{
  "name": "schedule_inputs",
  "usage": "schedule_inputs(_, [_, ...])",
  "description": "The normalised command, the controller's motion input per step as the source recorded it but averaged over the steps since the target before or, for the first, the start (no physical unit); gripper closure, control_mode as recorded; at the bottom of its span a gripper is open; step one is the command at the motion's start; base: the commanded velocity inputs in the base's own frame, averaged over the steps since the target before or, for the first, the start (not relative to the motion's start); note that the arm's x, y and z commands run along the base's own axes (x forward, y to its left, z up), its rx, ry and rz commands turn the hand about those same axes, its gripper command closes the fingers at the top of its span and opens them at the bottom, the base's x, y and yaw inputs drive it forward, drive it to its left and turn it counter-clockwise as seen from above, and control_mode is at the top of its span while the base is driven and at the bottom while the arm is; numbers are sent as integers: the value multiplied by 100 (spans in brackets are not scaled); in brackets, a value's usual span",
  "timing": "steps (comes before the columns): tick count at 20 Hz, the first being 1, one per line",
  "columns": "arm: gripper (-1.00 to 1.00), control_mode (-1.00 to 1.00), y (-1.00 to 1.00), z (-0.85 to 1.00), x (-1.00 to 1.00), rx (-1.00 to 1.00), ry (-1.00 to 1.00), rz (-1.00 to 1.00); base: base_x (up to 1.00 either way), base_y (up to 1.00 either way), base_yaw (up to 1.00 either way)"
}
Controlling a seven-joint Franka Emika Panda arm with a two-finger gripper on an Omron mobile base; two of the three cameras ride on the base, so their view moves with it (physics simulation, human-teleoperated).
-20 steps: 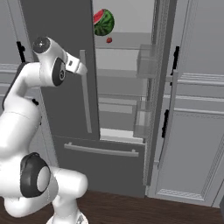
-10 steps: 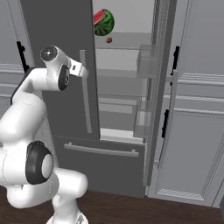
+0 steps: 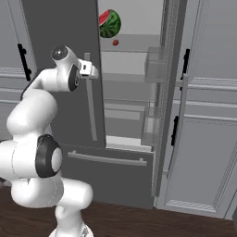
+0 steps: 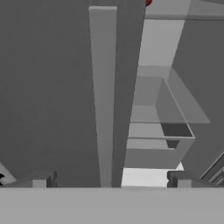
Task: Take the strawberry from the fridge and place it on top of the pancake, located on the dining counter.
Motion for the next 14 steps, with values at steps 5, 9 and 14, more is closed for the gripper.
schedule_inputs(5, [-100,-100,0,-12,61,-1,2,-11,0,0,0])
schedule_inputs(9, [-100,-100,20,0,42,0,0,-9,0,0,0])
schedule_inputs(14, [-100,-100,38,0,27,0,0,-4,0,0,0])
